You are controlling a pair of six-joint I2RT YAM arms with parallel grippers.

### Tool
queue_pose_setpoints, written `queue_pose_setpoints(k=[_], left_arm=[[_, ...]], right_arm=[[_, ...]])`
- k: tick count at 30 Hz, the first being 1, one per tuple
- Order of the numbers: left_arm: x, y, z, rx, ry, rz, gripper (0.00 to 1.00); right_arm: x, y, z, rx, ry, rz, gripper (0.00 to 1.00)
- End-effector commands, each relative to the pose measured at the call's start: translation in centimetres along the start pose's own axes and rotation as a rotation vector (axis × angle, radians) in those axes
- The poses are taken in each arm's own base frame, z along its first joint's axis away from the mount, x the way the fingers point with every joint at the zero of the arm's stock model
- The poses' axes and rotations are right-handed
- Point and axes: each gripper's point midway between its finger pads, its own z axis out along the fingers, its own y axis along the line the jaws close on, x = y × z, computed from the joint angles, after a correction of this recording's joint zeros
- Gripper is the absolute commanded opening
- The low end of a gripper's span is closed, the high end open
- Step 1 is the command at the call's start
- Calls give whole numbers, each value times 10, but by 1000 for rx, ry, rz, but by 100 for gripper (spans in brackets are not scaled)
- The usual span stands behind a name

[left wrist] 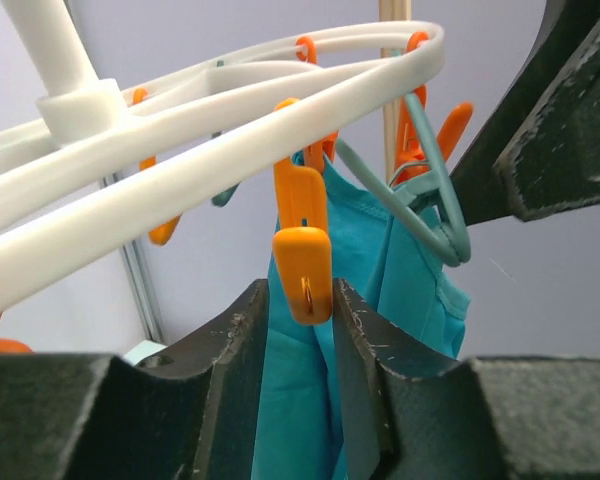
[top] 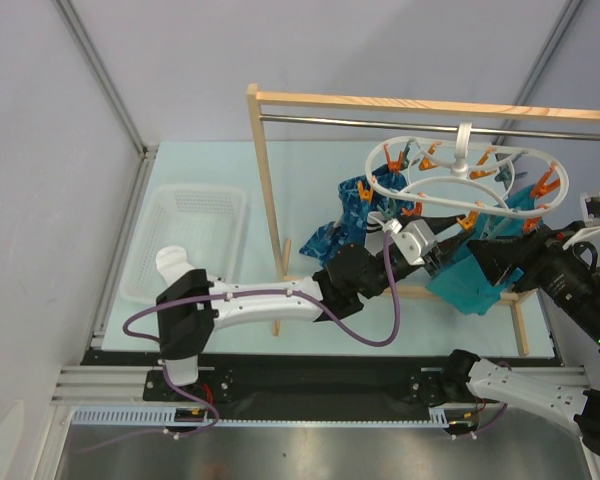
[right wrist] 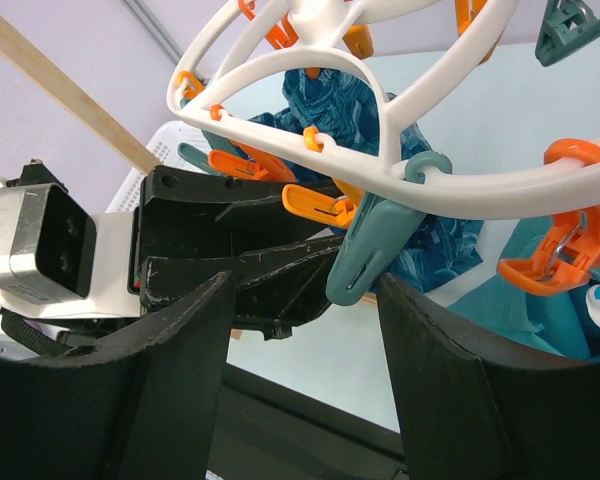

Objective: Clip the socks to the hanger
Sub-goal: Open the clamp at the hanger.

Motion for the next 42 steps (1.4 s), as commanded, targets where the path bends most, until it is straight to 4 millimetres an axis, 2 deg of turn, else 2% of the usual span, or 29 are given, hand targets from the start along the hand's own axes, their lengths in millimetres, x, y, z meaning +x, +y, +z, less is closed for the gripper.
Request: queue_pose_setpoints(k=[1,4,13,16,18,19,20,23,29,34,38,42], left_arm=[[-27,-6,10,28,-86,-18,36],[-25,-8,11,33,-81,-21,32],[-27,-11,5,57,-44,-38,11],[-31,-12,1,62,-27,-62,0],[-36,-12,-2,68,-11,-87,0],[-32,-12,-3,71,13,-92,0],[-36,-12,-3,69,17,-103,0],[-38,-16,-5,89,64,-132,0],[-49,-24,-8,132,118,-197,0],[-53,-28,-11,158,142,-219,0],[-56,-31,-13,167,147,-247,0],[-58,-32,-14,176,149,-255,0]], right_arm=[[-10,3,-7,-26,-34,12,64],[-10,3,-7,-29,-31,16,64],[-14,-3,-17,-18,-38,17,64],[-12,-3,-19,-19,-19,4,63],[-14,-4,-21,-18,-18,-3,61],[-14,-6,-23,-15,-18,-4,61],[-14,-5,-24,-22,-15,-9,58],[-16,6,-25,-79,-10,-19,54],[-8,37,-2,-169,39,-44,53],[-10,47,13,-178,31,-53,55],[-10,37,22,-105,16,-74,55],[-7,26,22,-59,16,-78,55]])
